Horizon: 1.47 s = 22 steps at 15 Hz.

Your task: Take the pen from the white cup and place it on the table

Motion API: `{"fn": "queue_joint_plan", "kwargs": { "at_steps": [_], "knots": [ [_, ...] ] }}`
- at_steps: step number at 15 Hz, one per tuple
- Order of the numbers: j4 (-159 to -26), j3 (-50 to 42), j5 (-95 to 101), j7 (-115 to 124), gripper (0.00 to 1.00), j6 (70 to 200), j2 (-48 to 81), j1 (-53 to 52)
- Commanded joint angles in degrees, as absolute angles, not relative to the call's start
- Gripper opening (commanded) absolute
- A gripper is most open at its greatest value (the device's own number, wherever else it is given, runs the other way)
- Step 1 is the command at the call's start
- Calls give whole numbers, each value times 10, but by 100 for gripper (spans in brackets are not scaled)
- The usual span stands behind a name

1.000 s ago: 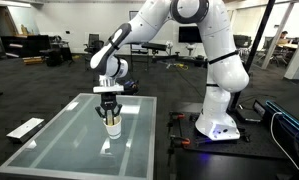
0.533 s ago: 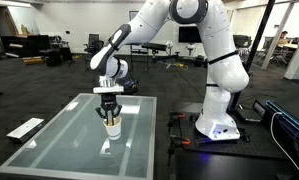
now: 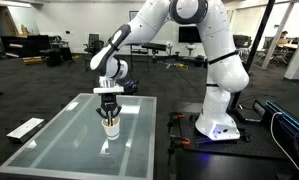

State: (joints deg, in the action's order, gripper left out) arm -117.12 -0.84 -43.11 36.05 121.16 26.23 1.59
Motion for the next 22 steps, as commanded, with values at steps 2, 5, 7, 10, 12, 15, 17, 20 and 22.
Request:
{"fn": "queue_joint_plan", "kwargs": {
  "at_steps": [2, 5, 7, 10, 12, 15, 17, 20, 22],
  "knots": [
    [-1191, -11, -448, 350, 2, 1214, 235, 11],
    [-1210, -10, -450, 347, 2, 1219, 209, 9],
    [-1224, -10, -450, 346, 2, 1222, 188, 6],
    [-1248, -10, -447, 345, 2, 1225, 153, 3],
    [-1265, -10, -445, 345, 2, 1227, 126, 1],
    [-1290, -8, -435, 349, 2, 1234, 82, -6],
    [-1305, -6, -427, 353, 2, 1241, 55, -12],
    [-1327, 1, -413, 360, 2, 1266, 13, -22],
    [-1345, 5, -401, 369, 2, 1297, -14, -27]
  ]
}}
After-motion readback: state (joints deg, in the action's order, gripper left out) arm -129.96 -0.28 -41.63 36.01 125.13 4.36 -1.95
